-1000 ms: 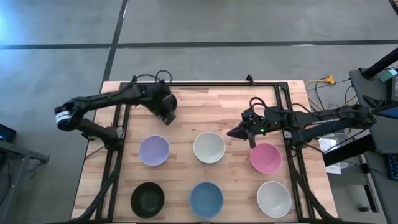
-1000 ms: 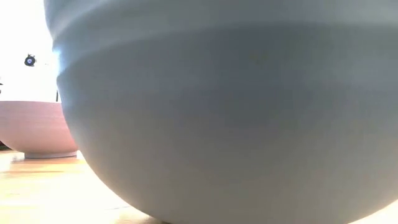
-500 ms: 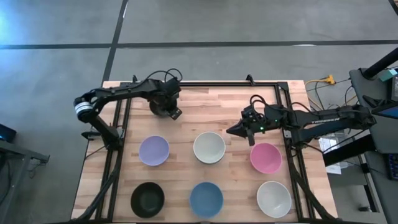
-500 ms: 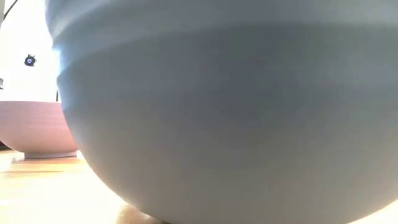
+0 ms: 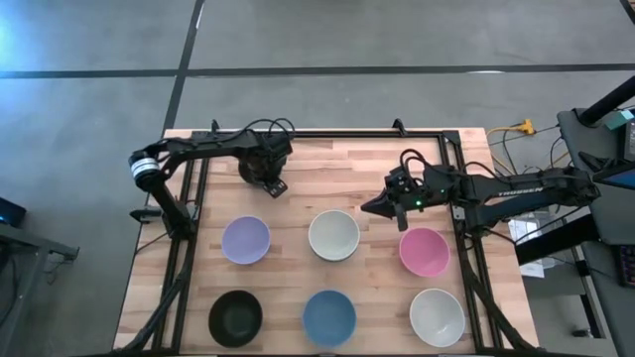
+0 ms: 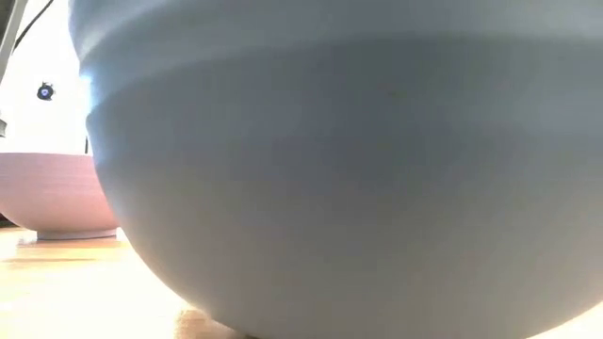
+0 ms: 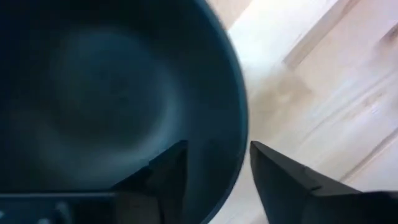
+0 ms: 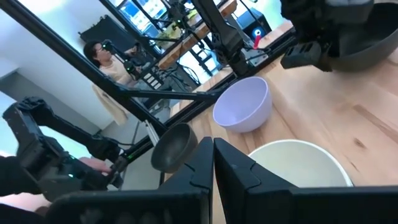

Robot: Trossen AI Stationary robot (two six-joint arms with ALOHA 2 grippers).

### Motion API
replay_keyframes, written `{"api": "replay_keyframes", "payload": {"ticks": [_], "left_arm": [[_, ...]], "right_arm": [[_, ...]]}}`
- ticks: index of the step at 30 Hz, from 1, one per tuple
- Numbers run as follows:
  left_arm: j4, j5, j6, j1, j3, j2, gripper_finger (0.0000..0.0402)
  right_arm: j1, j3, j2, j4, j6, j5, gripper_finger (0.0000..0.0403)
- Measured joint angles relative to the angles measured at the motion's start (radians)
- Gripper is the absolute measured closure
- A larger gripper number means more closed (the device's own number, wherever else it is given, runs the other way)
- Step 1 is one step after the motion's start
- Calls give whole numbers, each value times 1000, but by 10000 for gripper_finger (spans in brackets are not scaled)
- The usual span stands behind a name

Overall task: Nest bowls inside each other
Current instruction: Stack the top black bowl into the top white bowl

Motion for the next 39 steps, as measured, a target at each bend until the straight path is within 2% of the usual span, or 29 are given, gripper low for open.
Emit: {"api": "replay_keyframes", "payload": {"ticks": [6,8,18,23,29,32,34,37,39], "left_arm": [[-54,2,74,0,0,37,362],[-85,9,75,0,2,33,389],[-178,63,68,-11,-2,-107,400],[-165,208,73,-66,-2,-264,401],[-36,299,50,-223,2,-467,401],[143,240,-19,-358,7,-557,401],[276,183,-8,-458,8,-599,401],[402,127,110,-586,11,-621,401],[414,120,210,-647,32,-609,401]], "right_arm": [[4,11,0,-1,18,1,394],[13,16,0,0,18,0,394],[42,18,1,-6,7,43,394],[41,15,1,-5,-30,69,394],[42,-7,1,-7,-89,148,394],[41,-25,1,-6,-69,160,394],[42,-31,1,-6,-38,160,394],[46,-34,1,-5,-18,158,394],[47,-34,-3,-5,-17,157,394]]}}
